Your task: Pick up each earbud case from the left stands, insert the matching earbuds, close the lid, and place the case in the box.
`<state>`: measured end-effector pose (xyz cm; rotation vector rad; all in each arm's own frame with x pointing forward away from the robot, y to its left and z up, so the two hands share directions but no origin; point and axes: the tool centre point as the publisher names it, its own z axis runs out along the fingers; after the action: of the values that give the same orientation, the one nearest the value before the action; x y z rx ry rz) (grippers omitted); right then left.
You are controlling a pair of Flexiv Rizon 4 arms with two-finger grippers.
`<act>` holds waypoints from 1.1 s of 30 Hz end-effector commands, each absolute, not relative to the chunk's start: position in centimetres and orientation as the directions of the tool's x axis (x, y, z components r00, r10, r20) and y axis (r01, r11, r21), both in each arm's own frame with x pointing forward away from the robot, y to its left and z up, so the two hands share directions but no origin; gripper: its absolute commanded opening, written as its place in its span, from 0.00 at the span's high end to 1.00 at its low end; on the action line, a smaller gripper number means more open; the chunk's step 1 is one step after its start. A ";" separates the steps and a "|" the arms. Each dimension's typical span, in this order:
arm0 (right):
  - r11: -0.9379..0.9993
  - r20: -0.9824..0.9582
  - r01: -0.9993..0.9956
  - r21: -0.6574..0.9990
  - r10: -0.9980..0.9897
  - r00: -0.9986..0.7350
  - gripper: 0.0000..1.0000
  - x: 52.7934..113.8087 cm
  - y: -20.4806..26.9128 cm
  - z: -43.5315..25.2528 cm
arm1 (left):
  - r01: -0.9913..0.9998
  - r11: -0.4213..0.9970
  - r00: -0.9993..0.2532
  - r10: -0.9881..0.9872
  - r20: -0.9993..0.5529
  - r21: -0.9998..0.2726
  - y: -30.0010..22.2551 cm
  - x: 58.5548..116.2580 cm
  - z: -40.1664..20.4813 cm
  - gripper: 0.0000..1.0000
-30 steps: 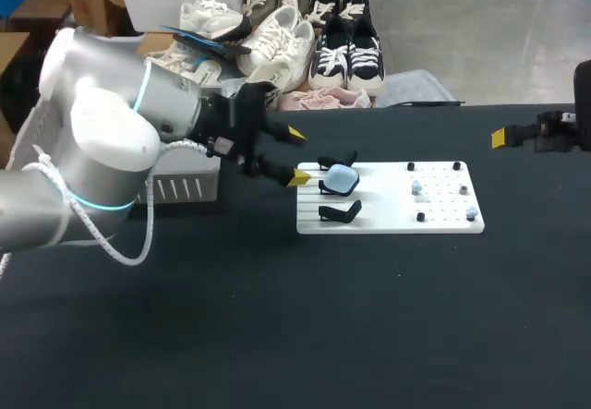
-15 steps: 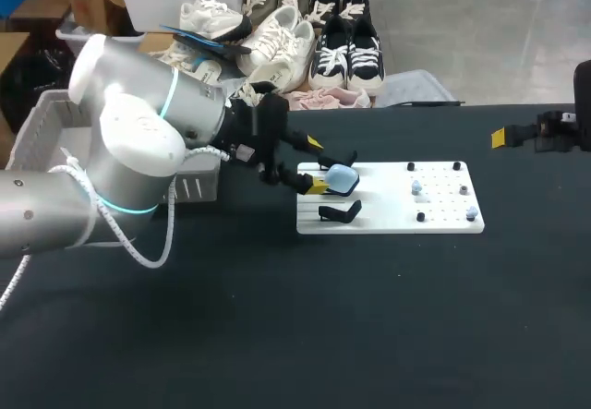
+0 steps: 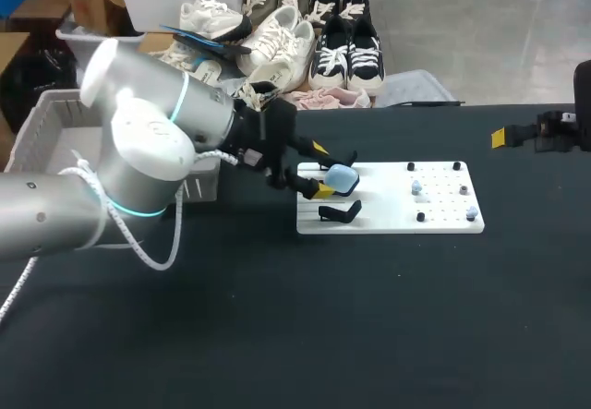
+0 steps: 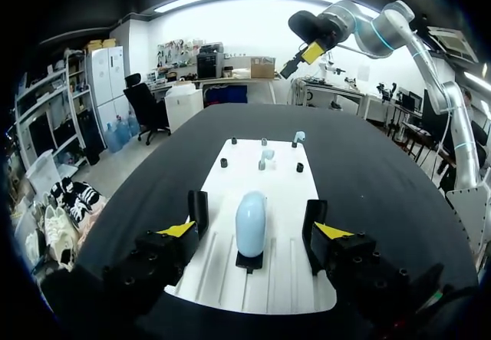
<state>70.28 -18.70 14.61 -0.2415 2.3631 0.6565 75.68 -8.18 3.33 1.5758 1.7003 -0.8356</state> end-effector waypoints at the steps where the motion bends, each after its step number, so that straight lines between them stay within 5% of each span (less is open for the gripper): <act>1: 0.862 -0.645 -0.327 0.388 0.000 -0.765 0.00 70.1 -18.6 14.8 | 0.998 0.063 -0.052 0.578 -0.815 -0.019 -8.7 76.1 2.9 0.00; 24: 0.862 -0.645 -0.327 0.388 0.000 -0.765 0.00 70.1 -18.6 14.8 | 0.997 0.078 -0.067 0.581 -0.811 -0.027 -9.4 76.4 1.9 0.00; 33: 0.862 -0.645 -0.327 0.388 0.000 -0.765 0.00 70.1 -18.6 14.8 | 0.996 0.082 -0.078 0.574 -0.815 -0.038 -9.3 76.2 1.6 0.12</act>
<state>70.28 -18.70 14.62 -0.2415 2.3631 0.6565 76.09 -9.24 1.75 1.5601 1.7278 -0.8447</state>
